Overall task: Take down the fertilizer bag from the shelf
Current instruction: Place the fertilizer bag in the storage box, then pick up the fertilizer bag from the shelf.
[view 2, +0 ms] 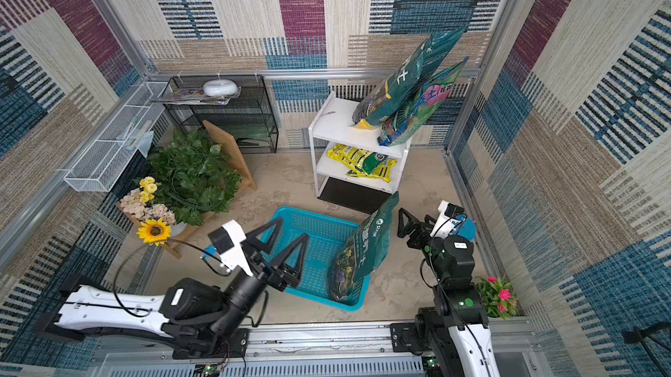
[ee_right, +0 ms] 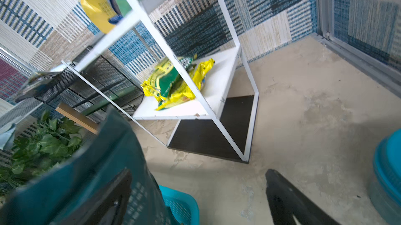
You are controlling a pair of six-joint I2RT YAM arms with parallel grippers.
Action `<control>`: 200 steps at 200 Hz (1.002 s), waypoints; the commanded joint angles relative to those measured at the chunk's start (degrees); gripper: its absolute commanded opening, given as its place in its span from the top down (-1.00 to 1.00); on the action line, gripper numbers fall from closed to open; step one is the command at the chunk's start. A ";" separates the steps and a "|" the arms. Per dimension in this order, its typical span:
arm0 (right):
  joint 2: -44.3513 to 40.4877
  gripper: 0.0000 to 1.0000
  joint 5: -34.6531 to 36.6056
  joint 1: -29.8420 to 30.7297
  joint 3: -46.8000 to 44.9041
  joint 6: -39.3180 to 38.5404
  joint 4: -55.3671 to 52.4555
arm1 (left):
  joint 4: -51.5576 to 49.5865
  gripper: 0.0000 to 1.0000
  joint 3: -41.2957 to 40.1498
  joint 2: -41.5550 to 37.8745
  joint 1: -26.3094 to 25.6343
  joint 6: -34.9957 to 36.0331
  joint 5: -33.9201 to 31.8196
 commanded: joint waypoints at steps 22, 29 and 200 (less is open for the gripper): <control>7.77 -0.98 -8.32 0.71 18.55 -0.01 -4.38 | -45.41 -0.97 11.49 -7.25 21.33 -4.90 5.90; 9.46 -0.98 -9.70 0.99 22.02 0.15 -5.19 | -45.91 -0.97 12.09 -6.99 22.91 -2.99 4.07; 54.98 -0.86 3.87 25.72 98.42 -9.31 -30.21 | -46.33 -0.92 13.96 6.86 54.39 6.13 30.71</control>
